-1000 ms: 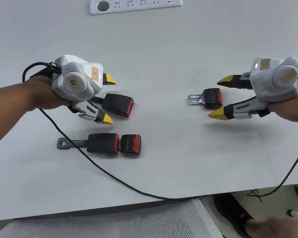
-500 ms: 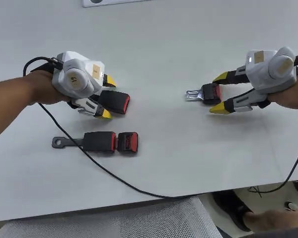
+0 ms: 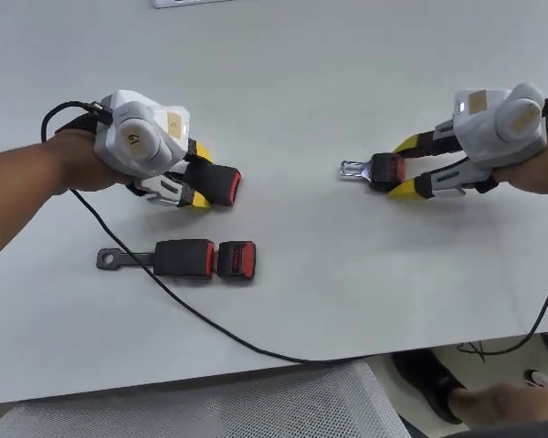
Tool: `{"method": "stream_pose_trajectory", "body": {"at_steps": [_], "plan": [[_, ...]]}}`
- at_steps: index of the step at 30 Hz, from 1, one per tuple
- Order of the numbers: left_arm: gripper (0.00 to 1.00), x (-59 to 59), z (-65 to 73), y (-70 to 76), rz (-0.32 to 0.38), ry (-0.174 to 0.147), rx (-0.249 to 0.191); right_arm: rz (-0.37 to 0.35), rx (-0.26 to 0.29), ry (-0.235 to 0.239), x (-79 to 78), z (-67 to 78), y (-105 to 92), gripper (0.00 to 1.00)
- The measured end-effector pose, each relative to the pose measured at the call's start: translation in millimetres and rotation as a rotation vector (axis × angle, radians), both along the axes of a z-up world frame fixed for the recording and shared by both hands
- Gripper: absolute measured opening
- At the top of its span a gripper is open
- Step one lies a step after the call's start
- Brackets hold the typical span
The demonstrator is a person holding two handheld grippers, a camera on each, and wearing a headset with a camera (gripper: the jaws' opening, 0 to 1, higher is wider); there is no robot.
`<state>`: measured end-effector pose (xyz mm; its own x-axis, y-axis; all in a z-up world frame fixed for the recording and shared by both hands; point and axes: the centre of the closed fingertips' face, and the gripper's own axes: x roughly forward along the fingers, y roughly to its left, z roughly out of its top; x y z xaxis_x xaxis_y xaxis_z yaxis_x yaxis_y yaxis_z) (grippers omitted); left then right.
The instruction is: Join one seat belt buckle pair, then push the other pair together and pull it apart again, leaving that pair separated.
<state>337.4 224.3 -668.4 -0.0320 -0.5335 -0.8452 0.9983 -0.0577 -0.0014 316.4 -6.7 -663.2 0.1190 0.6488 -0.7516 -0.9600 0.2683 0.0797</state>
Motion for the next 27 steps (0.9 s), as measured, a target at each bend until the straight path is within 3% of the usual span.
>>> {"method": "stream_pose_trajectory", "body": {"at_steps": [2,5,6,8,18,27], "plan": [[0.37,1.1,0.7,0.9,0.014,-0.012,-0.018,0.002,0.001,0.001,0.8,-0.2,-0.5,0.34],[0.37,5.5,1.2,0.4,0.129,-0.013,-0.047,-0.020,0.019,0.032,1.9,-0.2,-1.5,0.34],[0.37,5.7,0.8,1.0,0.154,-0.007,-0.048,-0.037,0.034,0.055,1.6,1.0,-2.2,0.34],[0.36,6.8,0.2,1.8,0.176,-0.007,-0.049,-0.022,0.030,0.047,1.6,-0.8,-3.6,0.34],[0.36,7.1,-2.4,0.6,0.164,-0.006,-0.015,-0.015,0.031,0.018,0.8,-3.1,-3.2,0.33],[0.36,7.0,-2.0,-0.5,0.125,-0.003,0.006,-0.008,0.077,0.008,6.6,-5.4,30.9,0.33]]}}
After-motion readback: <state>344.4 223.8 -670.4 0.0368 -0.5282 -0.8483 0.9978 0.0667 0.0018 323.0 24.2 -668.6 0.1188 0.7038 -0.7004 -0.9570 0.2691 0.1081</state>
